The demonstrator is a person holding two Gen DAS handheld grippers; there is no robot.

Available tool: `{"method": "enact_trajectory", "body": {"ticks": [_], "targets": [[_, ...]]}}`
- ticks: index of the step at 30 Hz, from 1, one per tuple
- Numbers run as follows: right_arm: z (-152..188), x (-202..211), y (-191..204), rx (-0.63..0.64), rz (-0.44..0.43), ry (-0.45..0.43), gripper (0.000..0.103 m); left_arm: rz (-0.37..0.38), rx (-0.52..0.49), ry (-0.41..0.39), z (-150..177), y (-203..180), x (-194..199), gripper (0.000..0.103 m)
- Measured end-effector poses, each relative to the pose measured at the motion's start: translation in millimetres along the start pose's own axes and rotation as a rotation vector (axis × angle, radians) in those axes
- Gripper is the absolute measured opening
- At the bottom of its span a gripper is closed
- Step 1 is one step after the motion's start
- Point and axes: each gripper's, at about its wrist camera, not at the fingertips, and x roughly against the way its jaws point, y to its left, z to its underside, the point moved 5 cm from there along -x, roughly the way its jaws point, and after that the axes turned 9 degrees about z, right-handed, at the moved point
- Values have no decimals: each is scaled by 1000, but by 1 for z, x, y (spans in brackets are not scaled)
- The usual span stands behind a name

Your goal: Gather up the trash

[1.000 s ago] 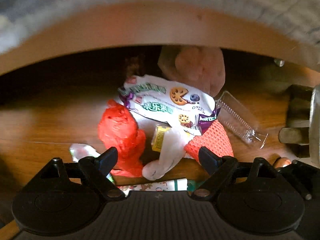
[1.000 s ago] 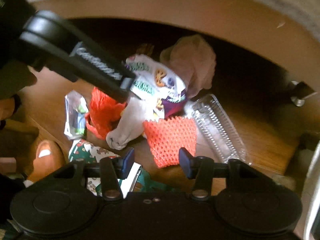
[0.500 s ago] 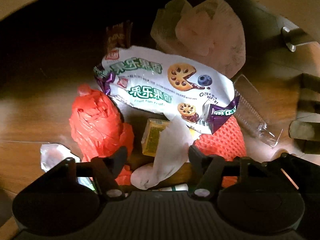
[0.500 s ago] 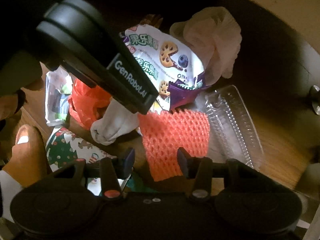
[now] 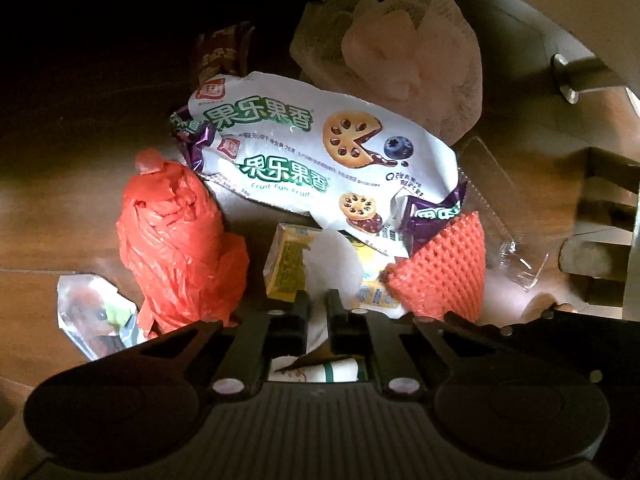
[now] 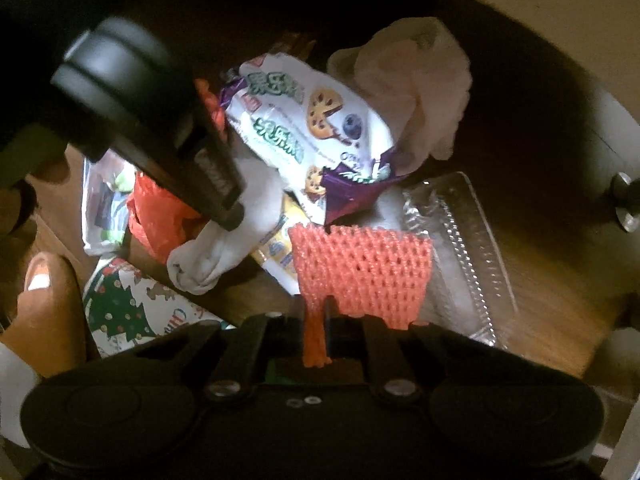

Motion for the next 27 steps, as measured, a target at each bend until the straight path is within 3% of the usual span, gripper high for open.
{"method": "enact_trajectory", "body": {"ticks": [8,18,23,27], "targets": [[3,40,-22,-134,1,-6,8,-8,-13,-56,9,-17,39,6],[3,133,-52,-260,29,-112,8,-12,-72,-155,33,-46,105,6],[10,202,-76,-336,-26,-196,8,-40,-177,-147,44,-55,102,6],[13,229,-92,-382,-66,-249,8,-36,-201,-95,49,-56,86,6]]}}
